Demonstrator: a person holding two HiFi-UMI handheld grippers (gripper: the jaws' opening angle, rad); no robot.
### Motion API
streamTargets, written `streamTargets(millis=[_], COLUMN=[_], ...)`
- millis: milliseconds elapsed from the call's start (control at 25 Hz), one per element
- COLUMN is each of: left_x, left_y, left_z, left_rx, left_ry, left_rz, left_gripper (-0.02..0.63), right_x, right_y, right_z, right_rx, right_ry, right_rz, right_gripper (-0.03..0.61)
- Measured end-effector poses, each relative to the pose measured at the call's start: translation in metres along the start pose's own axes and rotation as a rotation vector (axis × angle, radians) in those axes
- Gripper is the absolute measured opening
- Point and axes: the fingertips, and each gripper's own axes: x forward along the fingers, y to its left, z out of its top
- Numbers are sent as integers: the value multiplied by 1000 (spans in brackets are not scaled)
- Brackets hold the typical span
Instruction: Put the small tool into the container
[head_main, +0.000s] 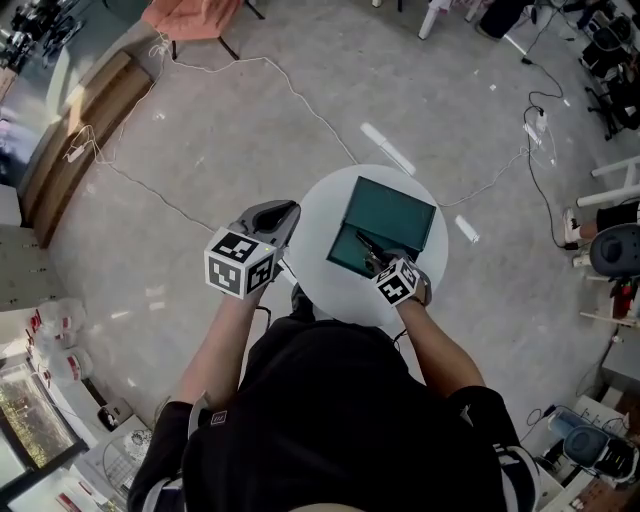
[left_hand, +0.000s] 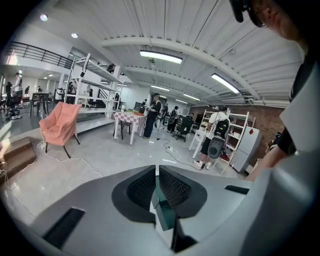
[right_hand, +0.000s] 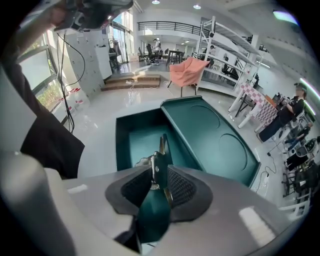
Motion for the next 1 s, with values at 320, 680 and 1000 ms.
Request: streamTargets(millis=[320, 680, 1000], left_x=[14, 30, 45], left_y=[-15, -28, -68], left_z=[16, 28, 65], left_rx=[74, 193, 262], left_ry=[-11, -31, -108], left_rz=[-108, -253, -370], left_gripper=[28, 28, 28], right_x=[-16, -60, -172], right_y=[6, -9, -55], right_z=[-13, -11, 16], right_rx=[121, 233, 289], right_ry=[-18, -99, -303], right_rz=[-27, -195, -407], right_gripper=[143, 123, 118])
